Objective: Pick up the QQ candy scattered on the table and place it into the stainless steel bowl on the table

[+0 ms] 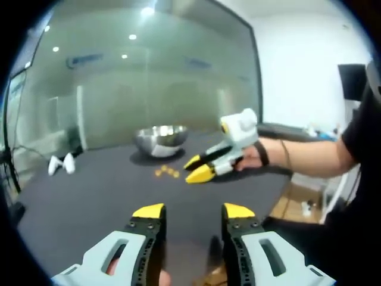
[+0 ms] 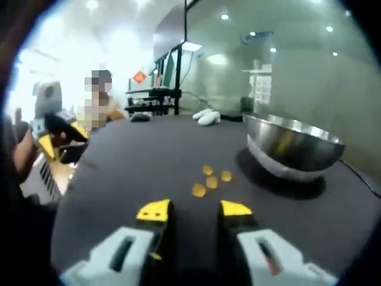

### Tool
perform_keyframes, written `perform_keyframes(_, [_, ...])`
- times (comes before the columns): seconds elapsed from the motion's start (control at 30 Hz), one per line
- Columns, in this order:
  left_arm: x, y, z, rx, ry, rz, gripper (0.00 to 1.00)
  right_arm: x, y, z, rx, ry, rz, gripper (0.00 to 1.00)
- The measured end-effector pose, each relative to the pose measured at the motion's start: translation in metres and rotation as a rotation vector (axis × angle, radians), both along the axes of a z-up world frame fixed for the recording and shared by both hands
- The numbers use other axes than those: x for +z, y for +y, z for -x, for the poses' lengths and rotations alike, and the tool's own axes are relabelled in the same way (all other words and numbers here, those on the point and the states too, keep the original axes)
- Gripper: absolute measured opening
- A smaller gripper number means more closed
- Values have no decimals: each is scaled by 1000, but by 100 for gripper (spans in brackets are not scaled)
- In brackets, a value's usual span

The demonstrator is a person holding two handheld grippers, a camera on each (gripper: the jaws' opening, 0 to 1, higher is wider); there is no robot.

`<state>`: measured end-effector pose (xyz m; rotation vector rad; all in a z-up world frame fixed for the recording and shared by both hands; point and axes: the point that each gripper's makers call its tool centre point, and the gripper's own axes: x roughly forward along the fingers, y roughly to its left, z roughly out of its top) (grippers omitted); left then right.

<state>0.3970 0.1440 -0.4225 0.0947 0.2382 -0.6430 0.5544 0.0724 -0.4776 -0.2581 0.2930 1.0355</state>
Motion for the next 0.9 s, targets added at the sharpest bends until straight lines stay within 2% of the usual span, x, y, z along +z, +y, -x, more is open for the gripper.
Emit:
perform_keyframes(0.27, [-2,12,-1,33,7,-5,39,-2,20,-10,-18,38,-2,22])
perform_keyframes(0.3, [-2,12,-1,32,7,-5,39,-2,21,-10,-21,33,4,20])
perform_keyframes(0.37, [-2,11,-1,30,6,-7,39,-2,24,-10,-7,-11,23,9])
perform_keyframes(0.5, [-4,13,-1,32,14,-13,38,-1,23,-9,-10,-14,14,9])
perform_keyframes(0.63, [-5,13,-2,34,15,-12,38,0,21,-9,-23,14,-15,9])
perform_keyframes(0.73, [-3,10,-2,29,8,-9,38,13,17,-4,-51,84,-123,9])
perform_keyframes(0.77, [-1,10,-2,31,1,-10,38,21,12,-6,-71,73,-147,9])
perform_keyframes(0.83, [10,16,-7,65,-58,-15,36,38,1,-11,-99,19,-158,9])
perform_keyframes(0.9, [15,18,-6,61,-62,1,36,54,-13,-24,-126,-40,-154,9])
